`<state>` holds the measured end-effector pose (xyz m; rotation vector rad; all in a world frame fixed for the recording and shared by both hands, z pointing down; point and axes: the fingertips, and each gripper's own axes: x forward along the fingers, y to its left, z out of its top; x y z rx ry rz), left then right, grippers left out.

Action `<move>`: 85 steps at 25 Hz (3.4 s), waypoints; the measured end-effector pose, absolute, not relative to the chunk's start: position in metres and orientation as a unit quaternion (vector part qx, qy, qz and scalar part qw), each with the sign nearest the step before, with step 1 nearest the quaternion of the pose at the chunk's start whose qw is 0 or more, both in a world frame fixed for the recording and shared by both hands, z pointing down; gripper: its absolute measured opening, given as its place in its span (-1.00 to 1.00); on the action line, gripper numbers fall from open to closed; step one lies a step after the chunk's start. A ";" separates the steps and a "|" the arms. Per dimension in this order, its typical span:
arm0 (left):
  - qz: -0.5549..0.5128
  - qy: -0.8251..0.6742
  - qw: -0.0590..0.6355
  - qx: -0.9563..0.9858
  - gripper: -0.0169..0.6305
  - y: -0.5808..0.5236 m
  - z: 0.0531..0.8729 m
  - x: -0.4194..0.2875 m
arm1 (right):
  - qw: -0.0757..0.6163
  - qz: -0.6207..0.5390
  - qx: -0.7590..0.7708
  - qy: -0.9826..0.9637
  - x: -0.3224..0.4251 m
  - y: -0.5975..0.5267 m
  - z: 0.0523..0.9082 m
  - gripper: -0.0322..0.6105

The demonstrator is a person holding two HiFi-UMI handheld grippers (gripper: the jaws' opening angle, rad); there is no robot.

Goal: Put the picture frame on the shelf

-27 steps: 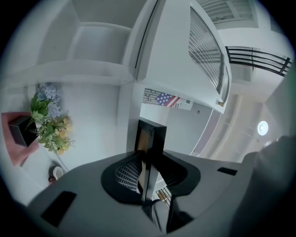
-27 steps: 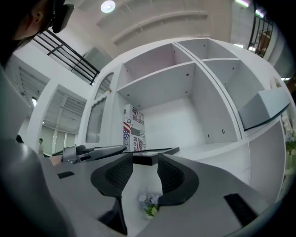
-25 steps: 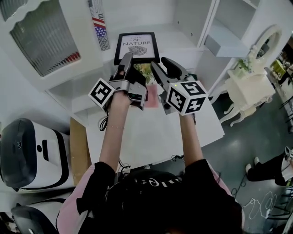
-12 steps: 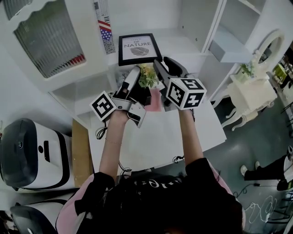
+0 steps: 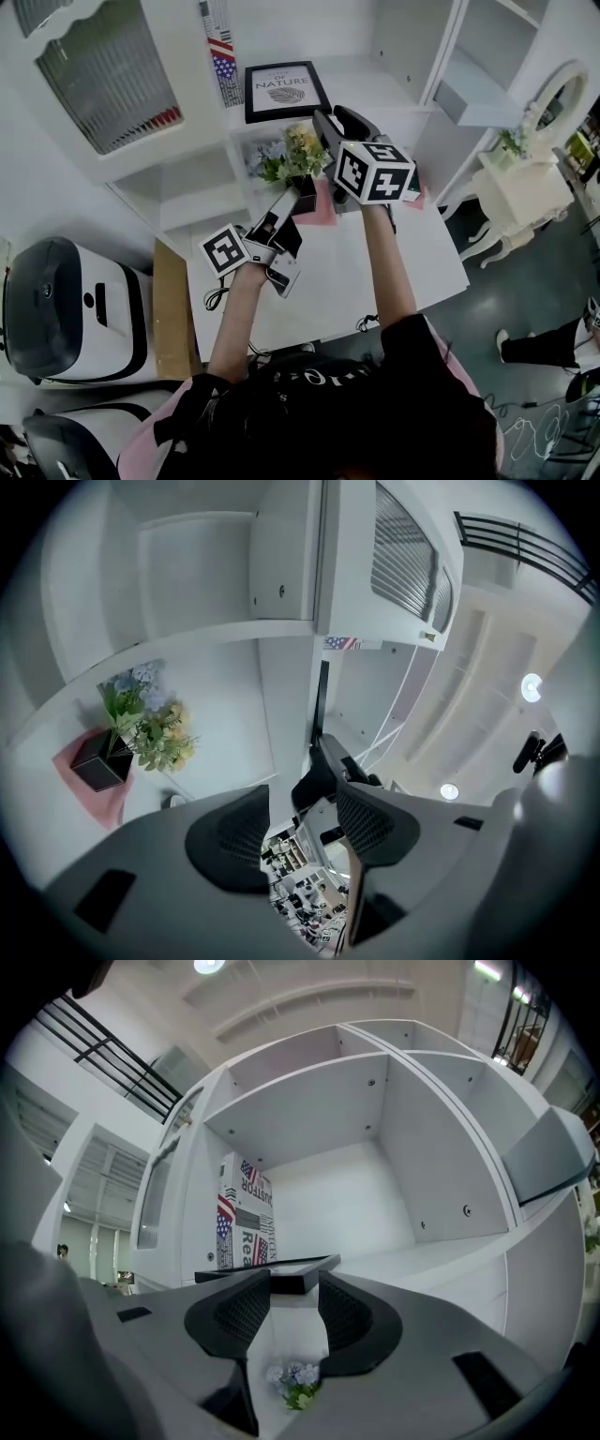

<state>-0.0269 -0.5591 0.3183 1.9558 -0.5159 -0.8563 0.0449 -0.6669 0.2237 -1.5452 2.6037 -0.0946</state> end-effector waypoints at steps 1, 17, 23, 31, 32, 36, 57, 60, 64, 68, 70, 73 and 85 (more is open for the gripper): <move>-0.344 -0.210 0.452 0.796 -0.27 -0.556 0.319 -0.027 | 0.056 -0.032 -0.508 0.859 0.045 -0.667 0.224 -0.36; -0.254 -0.265 0.332 0.869 -0.40 -0.484 0.340 -0.016 | 0.033 -0.081 -0.469 0.879 0.058 -0.574 0.288 -0.36; -0.200 -0.310 0.241 0.898 -0.40 -0.440 0.344 -0.007 | 0.014 -0.124 -0.461 0.879 0.079 -0.510 0.337 -0.36; -0.186 -0.330 0.234 0.895 -0.40 -0.375 0.367 0.013 | -0.009 -0.176 -0.441 0.880 0.101 -0.424 0.394 -0.37; -0.183 -0.331 0.235 0.895 -0.40 -0.366 0.370 0.016 | -0.011 -0.183 -0.439 0.879 0.105 -0.414 0.400 -0.37; -0.167 -0.342 0.232 0.895 -0.40 -0.329 0.390 0.023 | -0.017 -0.204 -0.431 0.879 0.114 -0.370 0.424 -0.37; -0.150 -0.382 0.234 0.882 -0.40 -0.163 0.415 0.052 | 0.001 -0.228 -0.391 0.892 0.142 -0.195 0.442 -0.39; -0.159 -0.391 0.239 0.874 -0.40 -0.156 0.413 0.050 | 0.000 -0.229 -0.386 0.894 0.140 -0.186 0.441 -0.40; -0.157 -0.400 0.238 0.871 -0.40 -0.144 0.418 0.039 | 0.003 -0.231 -0.376 0.897 0.132 -0.174 0.442 -0.41; -0.152 -0.415 0.233 0.866 -0.40 -0.129 0.424 0.014 | -0.007 -0.234 -0.368 0.900 0.114 -0.164 0.449 -0.41; -0.151 -0.422 0.230 0.864 -0.40 -0.121 0.426 -0.003 | -0.011 -0.234 -0.361 0.903 0.100 -0.156 0.452 -0.42; -0.152 -0.430 0.229 0.860 -0.40 -0.108 0.428 -0.031 | -0.014 -0.235 -0.353 0.906 0.076 -0.144 0.452 -0.44; -0.087 -0.439 0.193 0.874 -0.41 -0.030 0.448 -0.132 | -0.017 -0.250 -0.336 0.908 -0.026 -0.071 0.457 -0.60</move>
